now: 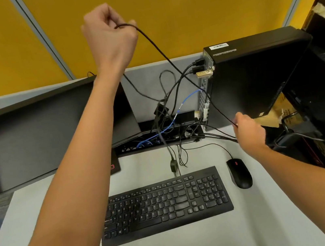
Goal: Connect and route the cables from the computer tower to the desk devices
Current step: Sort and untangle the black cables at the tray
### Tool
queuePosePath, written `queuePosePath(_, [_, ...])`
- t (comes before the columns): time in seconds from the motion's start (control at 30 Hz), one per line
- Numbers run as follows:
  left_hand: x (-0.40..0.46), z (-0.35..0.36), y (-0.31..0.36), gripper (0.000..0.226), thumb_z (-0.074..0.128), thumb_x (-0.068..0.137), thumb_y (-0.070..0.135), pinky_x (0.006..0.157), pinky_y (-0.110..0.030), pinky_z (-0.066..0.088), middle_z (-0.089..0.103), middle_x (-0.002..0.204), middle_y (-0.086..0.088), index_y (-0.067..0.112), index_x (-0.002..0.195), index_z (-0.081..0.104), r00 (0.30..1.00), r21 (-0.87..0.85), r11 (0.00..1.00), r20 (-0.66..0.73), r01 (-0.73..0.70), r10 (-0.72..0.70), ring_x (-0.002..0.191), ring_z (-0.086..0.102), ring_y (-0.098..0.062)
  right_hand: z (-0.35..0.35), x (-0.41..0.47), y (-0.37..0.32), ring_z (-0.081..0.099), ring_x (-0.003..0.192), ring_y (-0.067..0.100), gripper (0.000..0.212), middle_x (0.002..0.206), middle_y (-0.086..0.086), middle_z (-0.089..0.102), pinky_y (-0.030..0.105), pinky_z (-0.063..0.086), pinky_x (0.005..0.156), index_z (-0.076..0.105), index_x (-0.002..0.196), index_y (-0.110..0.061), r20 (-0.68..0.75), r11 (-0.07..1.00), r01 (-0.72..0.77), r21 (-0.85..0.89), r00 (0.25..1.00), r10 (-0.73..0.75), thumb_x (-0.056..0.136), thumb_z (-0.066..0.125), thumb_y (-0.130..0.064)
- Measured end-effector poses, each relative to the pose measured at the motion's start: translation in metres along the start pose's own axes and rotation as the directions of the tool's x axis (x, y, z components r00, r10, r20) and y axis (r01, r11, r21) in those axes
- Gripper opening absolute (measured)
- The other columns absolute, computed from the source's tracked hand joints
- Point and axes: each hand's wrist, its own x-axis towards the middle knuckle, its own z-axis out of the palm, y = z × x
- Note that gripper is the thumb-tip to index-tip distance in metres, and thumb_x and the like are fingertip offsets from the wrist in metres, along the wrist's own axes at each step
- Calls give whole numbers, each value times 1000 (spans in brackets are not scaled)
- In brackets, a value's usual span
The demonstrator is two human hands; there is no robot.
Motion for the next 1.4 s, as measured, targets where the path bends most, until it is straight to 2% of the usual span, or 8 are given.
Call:
queuePosePath(0.17, [-27,18,-26,15,59,66,8,48,-27,22,37,55,-6,-4,61,51,985,19,990,98,142,-143,53,32,-13,-3,5,1,54,68,24,50,80,12,56,34,48,59,49,83,-8,393,729,-584,357,802,450,88,60,-56])
queuePosePath(0.3, [-61,39,-37,14,56,77,11,53,-31,20,32,59,-8,8,64,52,881,-14,902,223,431,-418,57,28,-18,-32,6,-42,69,75,20,30,82,10,66,29,59,75,51,93,-14,681,194,-688,700,724,112,89,66,-40])
queuePosePath(0.5, [-86,57,-37,17,55,81,13,50,-29,20,28,51,-4,9,66,48,767,-116,768,249,630,-592,50,25,-19,-37,-23,-95,61,109,13,36,119,3,66,33,51,91,59,118,-20,750,581,-480,657,498,-436,87,70,-33])
queuePosePath(0.77, [-77,36,-61,15,44,70,8,50,-25,30,41,60,-1,12,78,57,643,-110,680,463,725,-610,52,37,-14,-47,-11,-107,52,57,11,24,67,1,59,19,44,55,71,101,-11,183,634,181,752,867,-464,100,47,-11])
queuePosePath(0.87, [-92,40,-80,69,44,63,5,92,-40,41,41,122,-12,21,130,39,389,348,881,800,319,-457,112,42,-25,-60,-1,-113,58,63,4,23,69,-6,65,19,46,64,74,103,-18,38,677,406,614,842,-539,98,52,-18])
queuePosePath(0.97, [-103,35,-98,52,47,77,2,92,-38,44,50,117,-10,10,127,42,218,510,860,840,-9,-496,112,48,-27,-67,7,-109,55,62,-6,17,69,-11,65,21,42,65,73,90,-20,83,713,376,592,852,-517,95,57,-21])
queuePosePath(1.2, [-126,43,-115,14,51,81,13,55,-29,36,54,71,-10,5,69,53,378,559,824,745,98,-550,63,46,-23,-65,-10,-112,53,118,6,24,122,-4,60,17,40,91,57,100,-16,353,579,143,802,668,-655,83,73,-11])
queuePosePath(1.4, [-127,34,-117,15,53,88,4,62,-25,43,64,82,-6,11,85,65,341,450,875,806,176,-483,77,55,-19,-71,-18,-113,64,110,12,12,106,1,72,42,37,109,52,86,-21,387,288,-273,918,774,-500,94,60,-23])
